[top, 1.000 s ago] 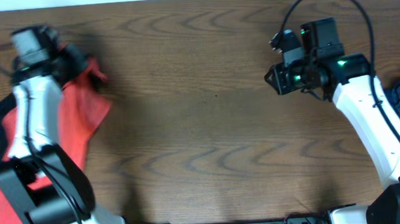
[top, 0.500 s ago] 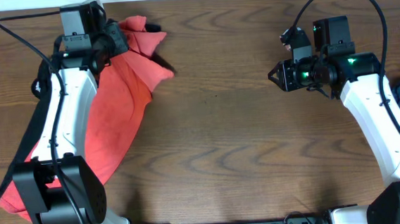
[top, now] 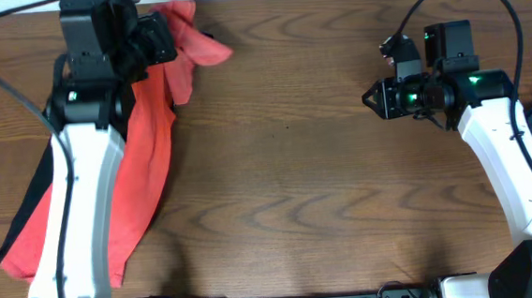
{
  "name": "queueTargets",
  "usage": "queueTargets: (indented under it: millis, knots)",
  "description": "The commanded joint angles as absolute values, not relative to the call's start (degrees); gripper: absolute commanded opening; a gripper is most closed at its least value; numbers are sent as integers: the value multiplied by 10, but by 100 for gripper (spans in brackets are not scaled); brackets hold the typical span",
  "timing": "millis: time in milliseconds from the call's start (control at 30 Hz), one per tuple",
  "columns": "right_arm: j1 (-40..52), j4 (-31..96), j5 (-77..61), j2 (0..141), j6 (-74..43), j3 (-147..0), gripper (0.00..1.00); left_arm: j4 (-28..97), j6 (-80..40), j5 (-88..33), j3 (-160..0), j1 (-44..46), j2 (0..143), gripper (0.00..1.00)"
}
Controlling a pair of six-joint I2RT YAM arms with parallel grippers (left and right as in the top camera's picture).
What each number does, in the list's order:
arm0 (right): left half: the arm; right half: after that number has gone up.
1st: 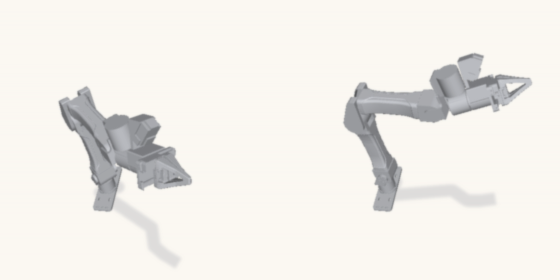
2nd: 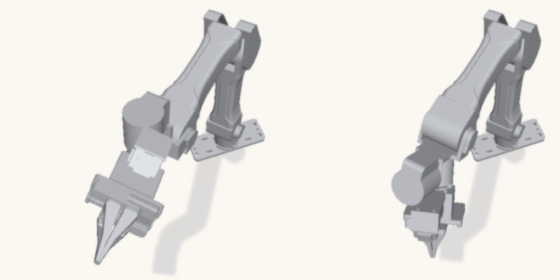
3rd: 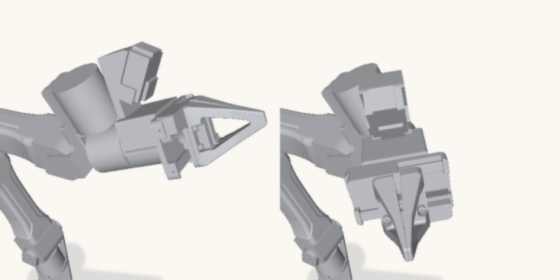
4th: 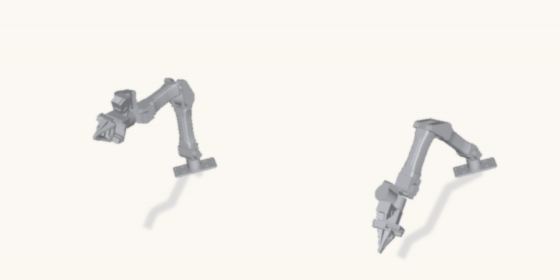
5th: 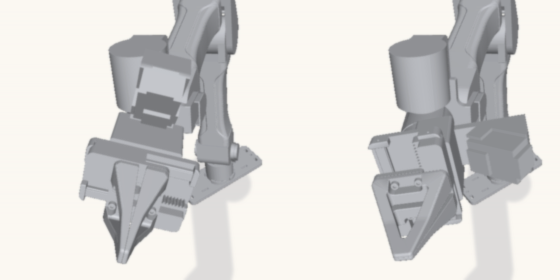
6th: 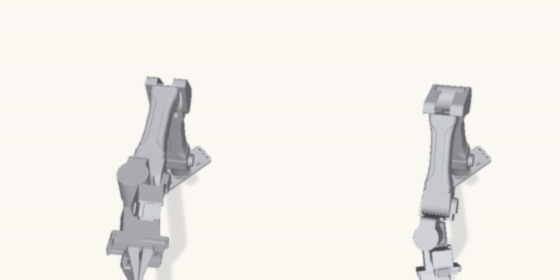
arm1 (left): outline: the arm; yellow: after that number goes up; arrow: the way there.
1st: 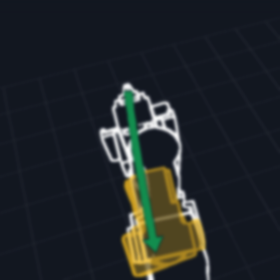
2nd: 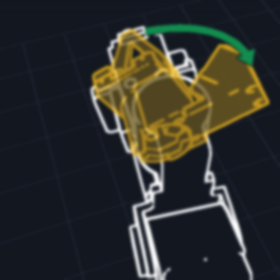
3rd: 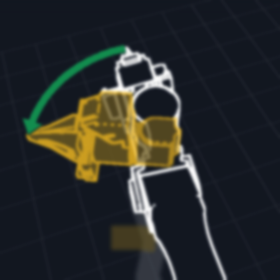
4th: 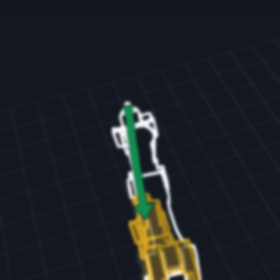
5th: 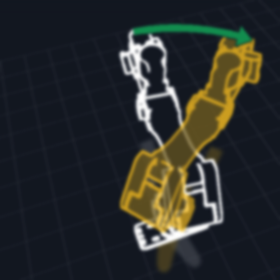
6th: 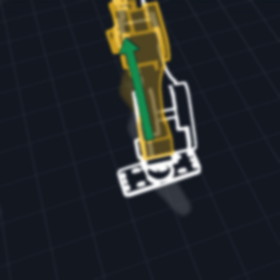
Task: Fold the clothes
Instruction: 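Lift the orange shirt with the left gripper and drag it toward center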
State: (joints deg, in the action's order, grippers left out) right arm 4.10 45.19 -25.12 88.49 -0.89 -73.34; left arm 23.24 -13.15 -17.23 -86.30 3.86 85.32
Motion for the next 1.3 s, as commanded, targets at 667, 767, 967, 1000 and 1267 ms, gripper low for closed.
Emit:
queueTargets:
  millis: [667, 767, 967, 1000, 1267]
  knots:
    - [-22, 470, -305, 884, -19, -742, 14, 308, -19, -5, -875, 292, 1070, 94]
    - [-22, 473, -305, 884, -19, -741, 14, 306, 1, 83, -881, 267, 1052, 98]
    - [-22, 472, -305, 884, -19, -741, 14, 265, 60, 82, -882, 153, 1044, 98]
    - [-22, 472, -305, 884, -19, -741, 14, 258, 70, 75, -882, 134, 1049, 98]
    - [-21, 476, -305, 884, -19, -741, 13, 217, 107, 54, -882, 27, 1143, 98]
